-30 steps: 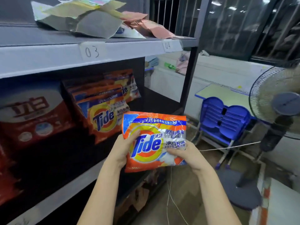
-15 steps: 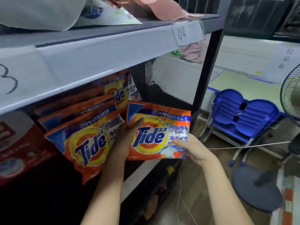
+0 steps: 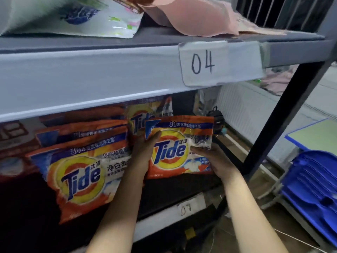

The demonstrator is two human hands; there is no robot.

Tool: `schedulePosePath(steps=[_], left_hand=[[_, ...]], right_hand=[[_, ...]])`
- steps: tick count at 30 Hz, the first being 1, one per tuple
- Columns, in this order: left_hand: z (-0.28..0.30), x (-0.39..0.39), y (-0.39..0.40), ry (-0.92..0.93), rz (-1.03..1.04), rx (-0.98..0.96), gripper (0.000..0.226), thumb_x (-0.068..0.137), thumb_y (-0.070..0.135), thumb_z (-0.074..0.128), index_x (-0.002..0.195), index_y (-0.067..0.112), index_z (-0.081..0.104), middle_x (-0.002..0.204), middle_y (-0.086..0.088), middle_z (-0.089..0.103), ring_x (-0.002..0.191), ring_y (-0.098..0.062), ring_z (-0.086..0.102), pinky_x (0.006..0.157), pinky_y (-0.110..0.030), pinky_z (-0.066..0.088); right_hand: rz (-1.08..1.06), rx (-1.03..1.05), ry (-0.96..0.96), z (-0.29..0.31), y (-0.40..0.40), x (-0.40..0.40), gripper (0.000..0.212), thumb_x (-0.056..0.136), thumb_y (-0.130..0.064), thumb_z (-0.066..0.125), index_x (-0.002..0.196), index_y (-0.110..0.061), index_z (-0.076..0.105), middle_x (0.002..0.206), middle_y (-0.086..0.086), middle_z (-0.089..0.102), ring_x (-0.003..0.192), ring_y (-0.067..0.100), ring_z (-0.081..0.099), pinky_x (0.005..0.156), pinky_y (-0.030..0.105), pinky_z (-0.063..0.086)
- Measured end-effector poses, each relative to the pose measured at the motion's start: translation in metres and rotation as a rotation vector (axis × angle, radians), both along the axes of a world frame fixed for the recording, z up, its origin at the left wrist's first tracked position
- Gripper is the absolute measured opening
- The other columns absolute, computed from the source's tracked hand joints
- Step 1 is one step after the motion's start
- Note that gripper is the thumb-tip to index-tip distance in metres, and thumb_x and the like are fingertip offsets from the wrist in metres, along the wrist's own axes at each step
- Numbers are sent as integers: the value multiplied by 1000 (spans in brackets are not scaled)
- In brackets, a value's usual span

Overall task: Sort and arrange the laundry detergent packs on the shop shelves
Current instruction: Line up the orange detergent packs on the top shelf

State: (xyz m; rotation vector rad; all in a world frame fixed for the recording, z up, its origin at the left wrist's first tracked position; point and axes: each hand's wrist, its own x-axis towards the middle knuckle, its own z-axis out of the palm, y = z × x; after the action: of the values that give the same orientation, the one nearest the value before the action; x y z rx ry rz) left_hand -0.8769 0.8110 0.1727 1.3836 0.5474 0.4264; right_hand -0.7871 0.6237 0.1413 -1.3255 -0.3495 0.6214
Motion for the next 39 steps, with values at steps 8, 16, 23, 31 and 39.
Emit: schedulePosePath(steps=[8,16,23,31,39], left_hand=[[21,34,21,-104,343,-11,26,94,21,58,120,26,55,105,3,60,83,-13,60,75,-31,49],[16,52,29,-8,446,215,42,97,25,52,138,21,40,113,1,57,97,-12,57,75,-26,46],[-19,53,9,161,599,344,56,93,42,53,142,21,34,132,-4,52,119,-23,54,93,-32,47],[-39,40,-17,328,594,382,60,91,25,60,142,14,31,137,-10,49,123,-26,51,98,-38,45],[-46,5,-47,393,374,625,63,91,21,58,145,15,26,145,-9,37,135,-24,35,110,-33,29]], right_hand=[[180,-18,-55,15,73,68,26,81,6,62,105,-5,65,91,12,73,83,28,70,79,44,57],[114,-125,-210,2,109,100,30,81,-2,69,111,-4,64,94,9,72,84,23,69,87,44,53],[-78,-320,-327,-14,109,85,35,89,-31,62,118,-12,57,102,0,65,77,11,60,53,20,41],[-177,-445,-459,-31,92,64,40,90,-28,59,120,-3,53,116,11,60,106,27,58,72,29,41],[-176,-500,-611,-32,65,21,35,92,-22,50,125,-11,52,121,11,59,112,29,56,89,44,49]])
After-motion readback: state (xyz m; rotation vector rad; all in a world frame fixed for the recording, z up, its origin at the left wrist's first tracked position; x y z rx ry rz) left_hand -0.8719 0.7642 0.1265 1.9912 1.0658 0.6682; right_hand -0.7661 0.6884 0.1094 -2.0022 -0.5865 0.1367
